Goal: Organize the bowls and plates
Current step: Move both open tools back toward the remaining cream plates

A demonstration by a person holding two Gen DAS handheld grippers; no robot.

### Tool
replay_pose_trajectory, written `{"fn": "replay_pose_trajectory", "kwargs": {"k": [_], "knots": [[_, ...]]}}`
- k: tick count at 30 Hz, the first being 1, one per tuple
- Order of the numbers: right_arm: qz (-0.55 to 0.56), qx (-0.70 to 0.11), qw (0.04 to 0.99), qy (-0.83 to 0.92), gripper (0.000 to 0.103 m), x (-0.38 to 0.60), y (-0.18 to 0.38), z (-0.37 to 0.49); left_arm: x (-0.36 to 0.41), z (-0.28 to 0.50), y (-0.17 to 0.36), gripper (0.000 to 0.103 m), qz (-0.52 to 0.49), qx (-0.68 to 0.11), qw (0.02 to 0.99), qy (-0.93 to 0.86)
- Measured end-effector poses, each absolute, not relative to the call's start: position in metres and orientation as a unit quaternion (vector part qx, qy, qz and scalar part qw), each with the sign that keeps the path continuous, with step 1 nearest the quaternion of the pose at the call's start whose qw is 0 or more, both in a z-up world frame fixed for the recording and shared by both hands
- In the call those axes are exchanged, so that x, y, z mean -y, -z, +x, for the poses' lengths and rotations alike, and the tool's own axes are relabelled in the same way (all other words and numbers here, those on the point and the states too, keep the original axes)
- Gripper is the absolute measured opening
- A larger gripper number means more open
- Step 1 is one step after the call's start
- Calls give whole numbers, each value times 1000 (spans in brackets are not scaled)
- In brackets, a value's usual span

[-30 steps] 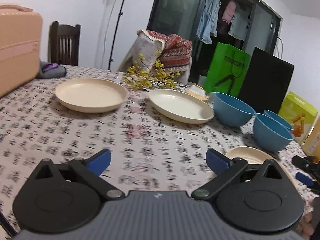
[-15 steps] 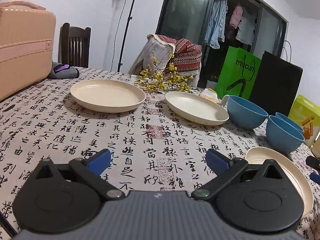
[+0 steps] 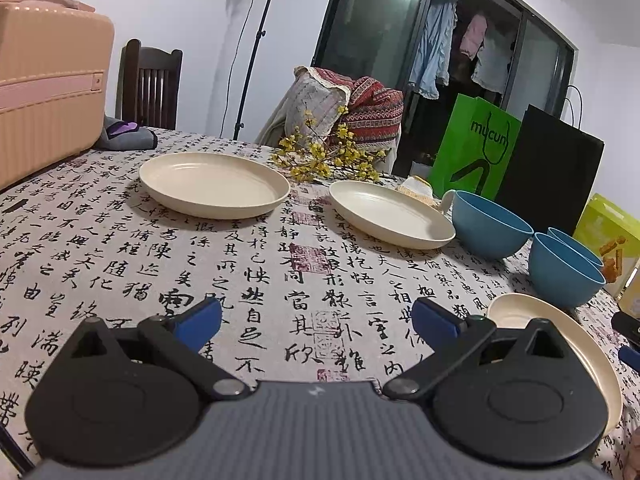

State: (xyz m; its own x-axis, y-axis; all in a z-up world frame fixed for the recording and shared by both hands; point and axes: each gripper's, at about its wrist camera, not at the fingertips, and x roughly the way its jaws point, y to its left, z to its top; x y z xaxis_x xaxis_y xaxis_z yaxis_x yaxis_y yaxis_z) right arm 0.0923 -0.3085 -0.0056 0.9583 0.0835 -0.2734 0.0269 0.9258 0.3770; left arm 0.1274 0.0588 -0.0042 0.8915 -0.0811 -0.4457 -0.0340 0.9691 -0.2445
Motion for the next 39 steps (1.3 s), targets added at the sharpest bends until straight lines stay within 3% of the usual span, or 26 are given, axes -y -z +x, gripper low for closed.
{"fn": "replay_pose_trajectory", "kwargs": {"k": [39], "knots": [[157,-125,980,-5,103,286,-7,84,-57,108,-18,103,-99,-200,974,35]]}}
